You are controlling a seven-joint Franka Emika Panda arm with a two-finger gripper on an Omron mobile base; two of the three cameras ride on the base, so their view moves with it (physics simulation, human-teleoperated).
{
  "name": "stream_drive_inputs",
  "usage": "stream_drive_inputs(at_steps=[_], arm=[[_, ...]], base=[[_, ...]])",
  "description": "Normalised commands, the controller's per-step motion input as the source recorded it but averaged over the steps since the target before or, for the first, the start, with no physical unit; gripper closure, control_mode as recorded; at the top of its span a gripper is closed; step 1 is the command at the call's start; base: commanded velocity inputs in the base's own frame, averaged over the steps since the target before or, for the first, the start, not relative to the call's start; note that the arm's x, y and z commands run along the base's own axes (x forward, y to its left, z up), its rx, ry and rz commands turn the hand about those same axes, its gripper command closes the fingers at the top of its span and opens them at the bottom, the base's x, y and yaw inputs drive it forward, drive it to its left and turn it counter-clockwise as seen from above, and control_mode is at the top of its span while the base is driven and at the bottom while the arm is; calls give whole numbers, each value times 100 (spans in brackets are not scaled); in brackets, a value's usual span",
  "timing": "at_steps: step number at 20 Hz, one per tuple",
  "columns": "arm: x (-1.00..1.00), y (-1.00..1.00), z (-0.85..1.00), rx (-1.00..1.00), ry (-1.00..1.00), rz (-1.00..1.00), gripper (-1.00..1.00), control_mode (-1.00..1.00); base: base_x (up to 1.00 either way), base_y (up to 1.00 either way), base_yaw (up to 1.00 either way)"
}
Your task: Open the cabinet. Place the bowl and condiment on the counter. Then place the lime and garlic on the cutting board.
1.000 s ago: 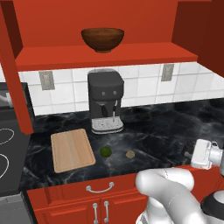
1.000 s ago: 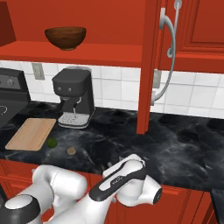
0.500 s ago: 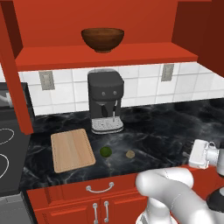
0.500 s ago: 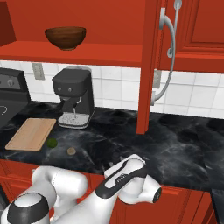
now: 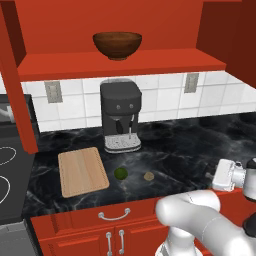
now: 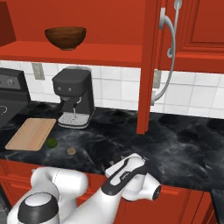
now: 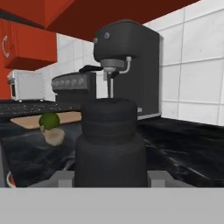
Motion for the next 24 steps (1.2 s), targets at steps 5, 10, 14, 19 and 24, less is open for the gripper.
stream_drive_inputs(at_steps=[5,10,14,19,24], arm=[[10,-6,-18,0,0,0,100,-100],[11,-4,-17,0,0,0,100,-100],[14,-1,-16,0,0,0,100,-100],[16,0,-16,0,0,0,100,-100],[17,0,-15,0,0,0,100,-100]], base=[[0,0,0],[0,0,0],[0,0,0],[0,0,0],[0,0,0]])
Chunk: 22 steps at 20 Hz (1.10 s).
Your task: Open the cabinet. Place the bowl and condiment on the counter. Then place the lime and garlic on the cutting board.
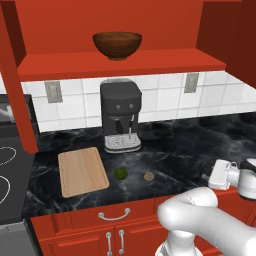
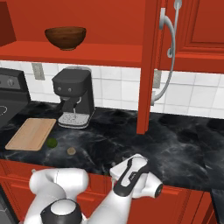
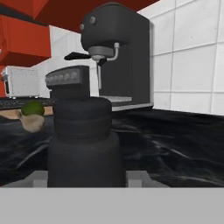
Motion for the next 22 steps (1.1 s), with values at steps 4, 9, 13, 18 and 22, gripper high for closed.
stream_drive_inputs(at_steps=[4,9,13,18,22], arm=[[16,0,-17,0,0,0,100,-100],[10,0,-14,0,0,0,100,-100],[2,0,-11,0,0,0,100,-100],[0,0,-4,0,0,0,-100,-100],[0,-2,0,0,-3,0,-100,-100]], base=[[0,0,0],[0,0,0],[0,0,0],[0,0,0],[0,0,0]])
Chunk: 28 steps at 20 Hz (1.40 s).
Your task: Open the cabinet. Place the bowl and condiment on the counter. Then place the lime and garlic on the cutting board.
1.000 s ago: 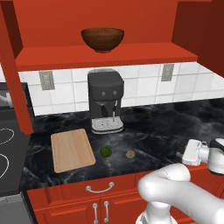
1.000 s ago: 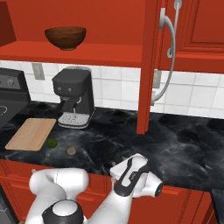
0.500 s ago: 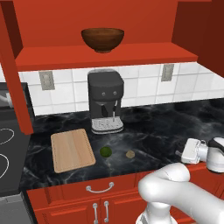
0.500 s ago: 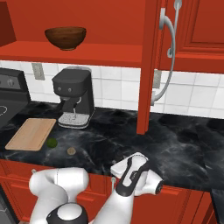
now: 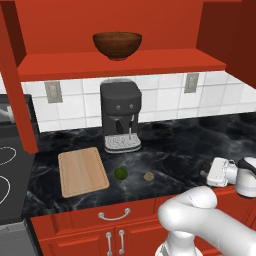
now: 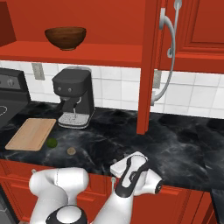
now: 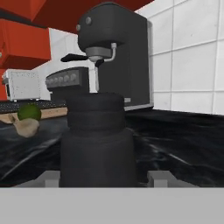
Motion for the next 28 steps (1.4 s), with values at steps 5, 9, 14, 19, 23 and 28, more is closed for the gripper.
stream_drive_inputs(at_steps=[5,9,14,19,23,28], arm=[[-7,-7,1,2,-4,0,-100,-100],[-14,-2,2,2,-3,0,-100,-100],[-16,-6,14,4,-4,0,-100,-100],[-19,-6,34,5,-5,0,-100,-100],[-20,0,54,3,-4,0,-100,-100],[-25,0,57,0,-3,0,-100,-100]], base=[[0,0,0],[0,0,0],[0,0,0],[0,0,0],[0,0,0],[0,0,0]])
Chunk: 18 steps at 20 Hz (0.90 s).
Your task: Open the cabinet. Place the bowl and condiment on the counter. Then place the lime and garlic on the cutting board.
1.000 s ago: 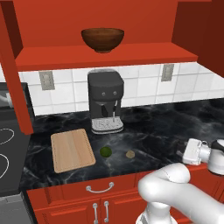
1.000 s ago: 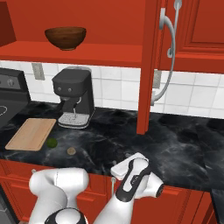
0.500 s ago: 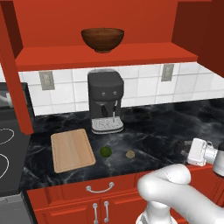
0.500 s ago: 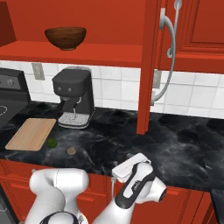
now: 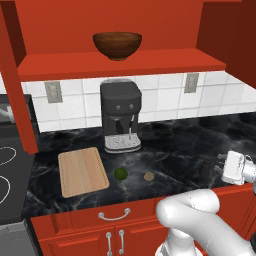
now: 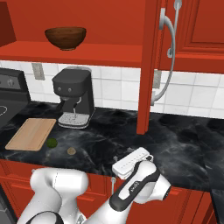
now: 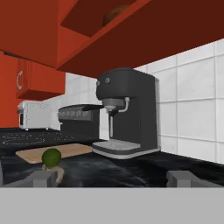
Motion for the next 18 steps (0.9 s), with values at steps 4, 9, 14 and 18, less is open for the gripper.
stream_drive_inputs(at_steps=[4,9,14,18], arm=[[-25,0,50,0,0,0,-100,-100],[-18,13,37,-2,0,0,-100,-100],[-5,33,27,-12,0,-4,-100,-100],[-3,40,33,-17,0,-3,-100,-100]], base=[[0,0,0],[0,0,0],[0,0,0],[0,0,0]])
